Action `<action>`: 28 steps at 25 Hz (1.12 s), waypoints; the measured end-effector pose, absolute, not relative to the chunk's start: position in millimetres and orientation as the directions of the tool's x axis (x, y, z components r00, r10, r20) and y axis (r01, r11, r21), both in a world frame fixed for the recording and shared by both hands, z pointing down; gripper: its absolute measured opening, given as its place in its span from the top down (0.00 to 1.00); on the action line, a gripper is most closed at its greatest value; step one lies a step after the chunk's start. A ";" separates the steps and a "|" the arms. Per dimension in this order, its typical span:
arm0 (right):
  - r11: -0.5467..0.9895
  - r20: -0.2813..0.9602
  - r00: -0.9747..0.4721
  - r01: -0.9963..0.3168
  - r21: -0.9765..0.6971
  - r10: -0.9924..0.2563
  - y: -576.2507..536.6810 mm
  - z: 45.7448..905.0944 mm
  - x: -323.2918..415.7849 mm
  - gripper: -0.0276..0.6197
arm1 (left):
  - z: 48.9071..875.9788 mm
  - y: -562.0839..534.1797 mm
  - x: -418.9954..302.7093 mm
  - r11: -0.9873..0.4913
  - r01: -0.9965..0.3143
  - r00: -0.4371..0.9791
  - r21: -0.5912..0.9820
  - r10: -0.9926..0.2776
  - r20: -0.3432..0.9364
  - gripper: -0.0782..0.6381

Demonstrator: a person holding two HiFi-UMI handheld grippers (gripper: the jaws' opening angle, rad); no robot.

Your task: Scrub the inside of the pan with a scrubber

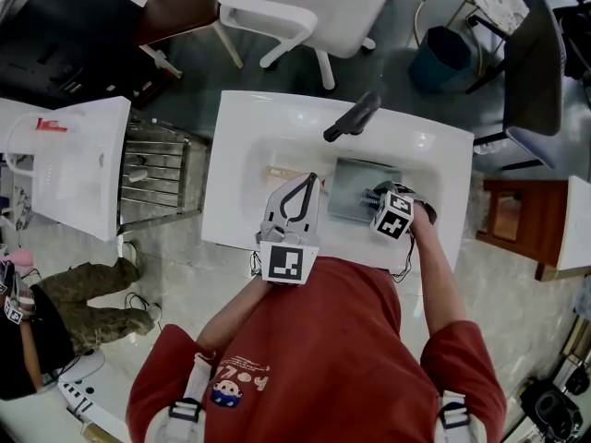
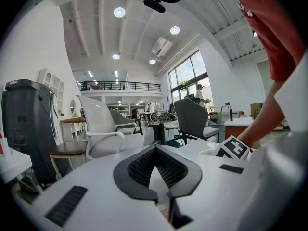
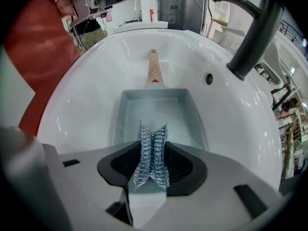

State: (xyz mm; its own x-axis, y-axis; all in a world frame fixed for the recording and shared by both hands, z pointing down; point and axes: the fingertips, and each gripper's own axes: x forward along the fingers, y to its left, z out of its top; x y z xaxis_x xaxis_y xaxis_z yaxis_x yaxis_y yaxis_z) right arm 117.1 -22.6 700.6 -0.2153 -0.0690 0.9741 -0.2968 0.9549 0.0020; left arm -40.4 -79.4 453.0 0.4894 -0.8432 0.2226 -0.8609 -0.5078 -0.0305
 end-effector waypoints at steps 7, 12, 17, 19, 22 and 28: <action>0.938 0.960 -0.186 -0.317 0.143 -0.209 -56.4 702.6 125.8 0.70 | 453.9 -79.0 -41.7 -0.503 -0.864 0.484 -0.030 -0.845 0.227 0.87; 0.920 0.941 -0.139 -0.295 0.257 -0.308 -76.3 705.3 129.2 0.70 | 455.2 -79.3 -43.8 -0.502 -0.864 0.482 -0.034 -0.846 0.230 0.87; 0.907 0.921 -0.114 -0.256 0.335 -0.373 -85.1 706.9 129.7 0.70 | 456.0 -79.4 -43.2 -0.500 -0.866 0.481 -0.028 -0.846 0.230 0.87; 0.906 0.920 -0.112 -0.250 0.341 -0.377 -84.9 707.1 130.0 0.70 | 456.7 -79.9 -42.8 -0.500 -0.865 0.481 -0.028 -0.845 0.232 0.87; 0.905 0.918 -0.116 -0.252 0.342 -0.379 -84.9 707.5 129.1 0.70 | 456.4 -81.1 -41.9 -0.502 -0.864 0.483 -0.031 -0.844 0.232 0.87; 0.892 0.915 -0.116 -0.297 0.339 -0.386 -85.6 707.3 129.0 0.70 | 452.2 -85.2 -39.2 -0.511 -0.859 0.491 -0.039 -0.842 0.222 0.87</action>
